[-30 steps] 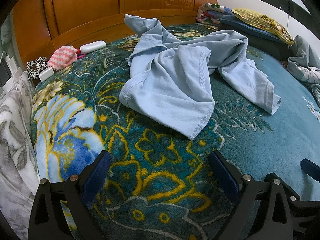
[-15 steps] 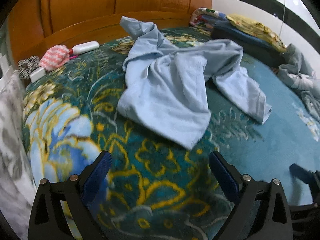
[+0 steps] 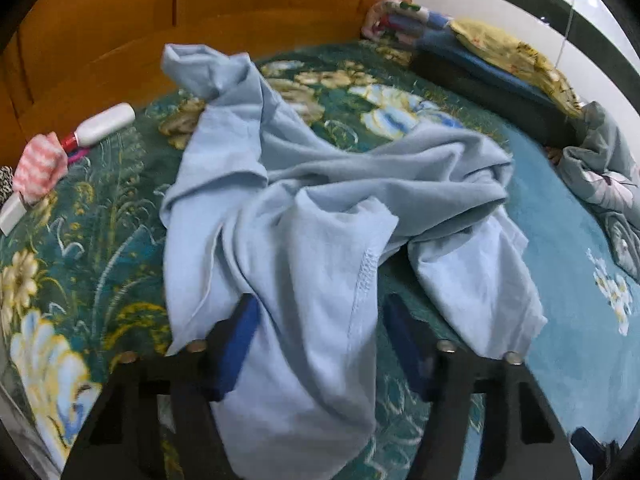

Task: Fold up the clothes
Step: 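Grasp the light-blue sweatshirt body with the left gripper and lift it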

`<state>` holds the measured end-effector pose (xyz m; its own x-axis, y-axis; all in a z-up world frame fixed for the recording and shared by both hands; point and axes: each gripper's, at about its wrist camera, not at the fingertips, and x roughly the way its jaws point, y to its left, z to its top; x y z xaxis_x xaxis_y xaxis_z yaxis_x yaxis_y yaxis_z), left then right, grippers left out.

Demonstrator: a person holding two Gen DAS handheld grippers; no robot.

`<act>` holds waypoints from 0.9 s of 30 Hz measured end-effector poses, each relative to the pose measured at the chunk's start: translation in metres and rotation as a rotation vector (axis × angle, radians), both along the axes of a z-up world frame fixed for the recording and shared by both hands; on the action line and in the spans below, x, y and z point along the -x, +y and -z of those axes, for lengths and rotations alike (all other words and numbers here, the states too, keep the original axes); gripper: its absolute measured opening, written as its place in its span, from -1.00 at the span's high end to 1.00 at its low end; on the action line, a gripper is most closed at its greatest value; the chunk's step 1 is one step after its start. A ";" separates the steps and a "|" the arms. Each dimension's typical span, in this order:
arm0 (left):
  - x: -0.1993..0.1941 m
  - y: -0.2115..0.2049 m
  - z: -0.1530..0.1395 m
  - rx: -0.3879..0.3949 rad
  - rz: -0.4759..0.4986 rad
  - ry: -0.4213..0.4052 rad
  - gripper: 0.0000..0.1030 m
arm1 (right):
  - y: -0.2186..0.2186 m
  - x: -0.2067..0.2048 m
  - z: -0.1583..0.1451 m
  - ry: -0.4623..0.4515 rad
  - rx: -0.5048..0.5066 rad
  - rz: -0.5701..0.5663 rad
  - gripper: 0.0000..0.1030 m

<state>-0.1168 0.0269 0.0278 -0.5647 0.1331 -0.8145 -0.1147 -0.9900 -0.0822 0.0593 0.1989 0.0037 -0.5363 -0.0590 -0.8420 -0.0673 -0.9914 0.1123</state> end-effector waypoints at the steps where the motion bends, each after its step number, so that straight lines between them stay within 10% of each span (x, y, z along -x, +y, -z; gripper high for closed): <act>1: 0.001 0.000 0.003 0.016 -0.009 -0.003 0.13 | 0.003 0.001 -0.001 0.002 0.007 0.011 -1.00; 6: -0.005 -0.017 0.000 -0.013 -0.054 -0.013 0.79 | 0.016 -0.001 -0.008 0.017 0.031 0.054 -1.00; 15: -0.052 -0.019 -0.059 -0.153 0.102 0.054 0.84 | 0.036 -0.019 -0.028 0.084 0.092 0.084 -0.98; 27: -0.177 0.098 -0.120 -0.289 0.575 0.108 0.85 | 0.110 -0.131 -0.072 0.216 0.099 0.285 -0.98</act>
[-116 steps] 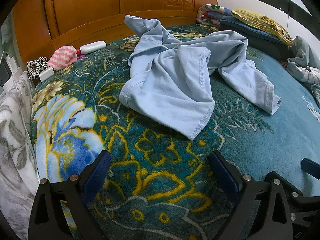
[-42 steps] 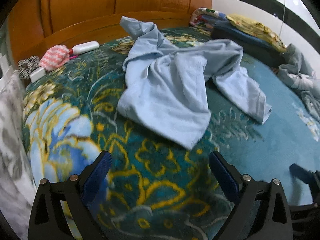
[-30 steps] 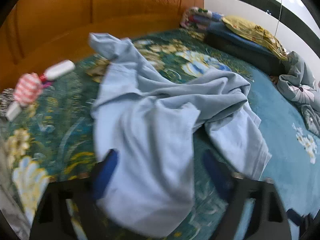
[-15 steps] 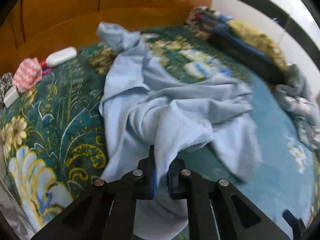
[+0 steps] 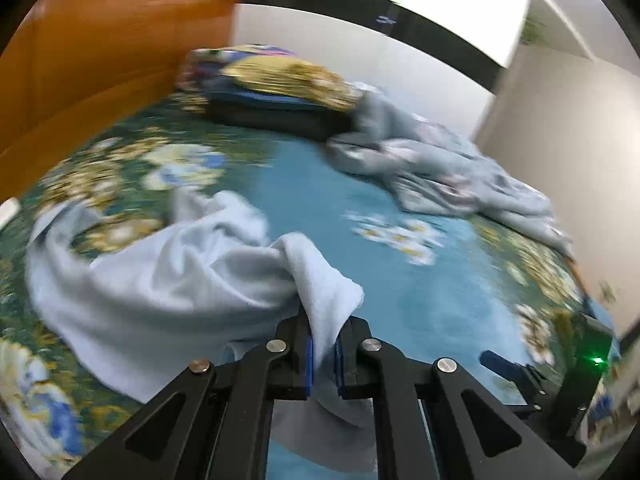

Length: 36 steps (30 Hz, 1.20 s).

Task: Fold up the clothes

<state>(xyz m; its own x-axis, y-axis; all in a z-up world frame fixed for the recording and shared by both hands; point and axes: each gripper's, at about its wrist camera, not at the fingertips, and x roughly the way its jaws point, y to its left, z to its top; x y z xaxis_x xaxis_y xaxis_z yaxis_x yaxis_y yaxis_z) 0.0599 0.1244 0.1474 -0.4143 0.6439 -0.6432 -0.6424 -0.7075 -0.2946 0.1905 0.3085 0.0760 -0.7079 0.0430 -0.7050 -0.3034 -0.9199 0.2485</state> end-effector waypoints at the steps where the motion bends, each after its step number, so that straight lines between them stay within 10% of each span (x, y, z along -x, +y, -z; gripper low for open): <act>1: -0.008 0.010 -0.003 -0.010 0.027 -0.001 0.85 | 0.007 -0.010 -0.003 0.006 -0.007 0.016 -0.98; 11: -0.114 0.161 -0.014 -0.056 0.390 -0.102 0.84 | 0.091 -0.118 -0.015 -0.021 -0.091 0.220 -0.98; 19: -0.158 0.260 0.009 0.069 0.539 -0.156 0.85 | 0.141 -0.172 -0.005 -0.091 -0.114 0.353 -0.98; 26: -0.157 0.264 0.034 0.134 0.615 -0.219 0.72 | 0.139 -0.178 0.012 -0.151 -0.103 0.339 -0.98; 36: -0.147 0.212 0.043 0.217 0.774 -0.221 -0.04 | 0.127 -0.171 0.033 -0.210 -0.106 0.302 -0.98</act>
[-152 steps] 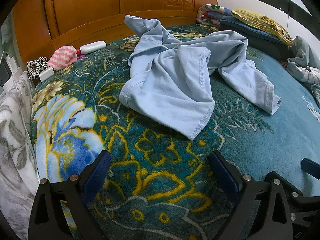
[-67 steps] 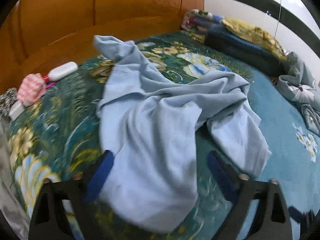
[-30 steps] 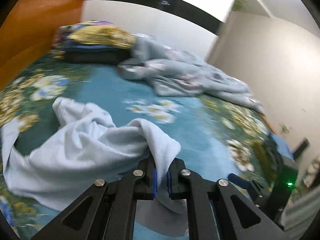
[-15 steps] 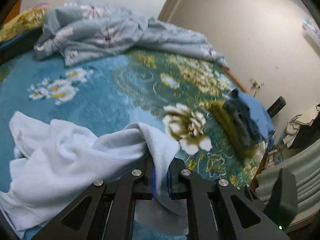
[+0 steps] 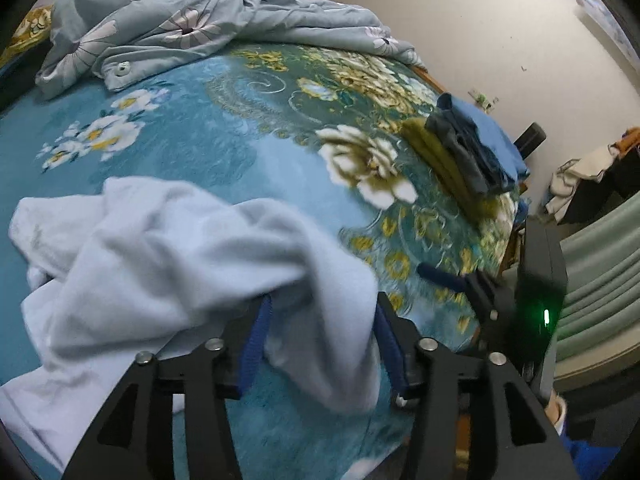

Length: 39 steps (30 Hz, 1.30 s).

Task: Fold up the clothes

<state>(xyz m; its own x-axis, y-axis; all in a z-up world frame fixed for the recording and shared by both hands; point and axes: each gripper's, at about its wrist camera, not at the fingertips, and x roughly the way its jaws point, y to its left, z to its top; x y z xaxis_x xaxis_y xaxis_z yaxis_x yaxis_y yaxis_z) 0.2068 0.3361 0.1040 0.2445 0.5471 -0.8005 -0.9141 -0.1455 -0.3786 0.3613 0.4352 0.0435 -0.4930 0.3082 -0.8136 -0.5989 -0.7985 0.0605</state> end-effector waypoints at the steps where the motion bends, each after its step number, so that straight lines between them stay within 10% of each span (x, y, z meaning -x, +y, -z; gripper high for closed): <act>1: 0.002 -0.006 -0.001 -0.001 0.005 0.004 -0.04 | 0.001 -0.001 0.001 -0.003 0.002 0.007 -0.98; 14: 0.088 -0.069 0.004 -0.027 -0.276 0.131 -0.04 | -0.018 -0.038 -0.032 0.186 0.055 -0.070 -0.98; 18: 0.089 -0.072 0.026 0.009 -0.268 0.148 -0.04 | -0.029 -0.016 -0.009 0.107 0.077 -0.118 -0.94; 25: 0.099 -0.095 0.034 0.017 -0.296 0.180 -0.04 | -0.023 -0.009 0.011 0.102 0.176 -0.109 -0.38; 30: 0.089 -0.114 0.041 0.034 -0.273 0.228 -0.04 | -0.011 -0.011 0.016 0.156 0.306 -0.110 0.81; 39: 0.042 -0.120 0.036 -0.001 -0.141 0.367 -0.04 | 0.048 -0.019 -0.036 0.284 0.275 -0.018 0.87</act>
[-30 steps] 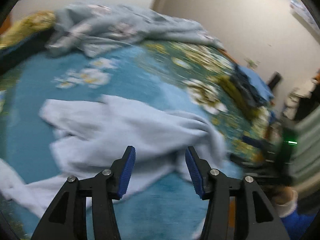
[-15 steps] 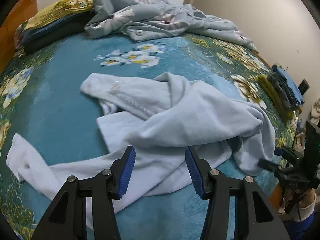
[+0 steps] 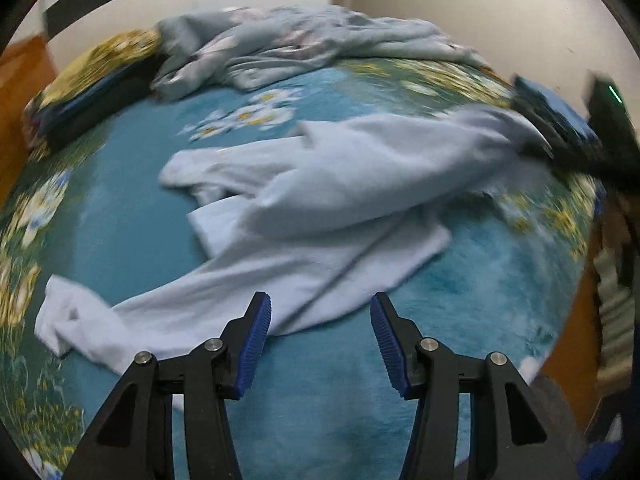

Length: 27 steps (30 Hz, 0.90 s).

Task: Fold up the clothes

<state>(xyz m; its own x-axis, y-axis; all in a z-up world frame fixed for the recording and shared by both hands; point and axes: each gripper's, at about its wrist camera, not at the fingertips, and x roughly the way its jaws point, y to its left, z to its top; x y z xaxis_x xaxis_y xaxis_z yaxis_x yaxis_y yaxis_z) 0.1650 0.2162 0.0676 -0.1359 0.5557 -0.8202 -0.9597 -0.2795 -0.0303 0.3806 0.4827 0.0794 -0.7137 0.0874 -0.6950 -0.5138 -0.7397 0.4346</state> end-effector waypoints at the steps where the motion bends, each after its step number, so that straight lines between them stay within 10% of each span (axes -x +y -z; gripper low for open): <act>1: -0.011 0.007 0.002 0.006 0.039 0.023 -0.04 | 0.008 0.001 -0.003 -0.005 -0.008 0.017 0.87; 12: -0.050 0.067 0.046 0.156 0.177 0.134 -0.04 | 0.068 0.052 0.018 -0.158 0.010 0.003 0.87; 22: -0.038 0.069 0.050 0.111 0.139 0.045 -0.04 | 0.086 0.090 0.026 -0.219 0.030 -0.074 0.78; 27: -0.035 0.071 0.049 0.104 0.115 0.030 -0.04 | 0.084 0.078 0.008 -0.260 -0.103 -0.115 0.28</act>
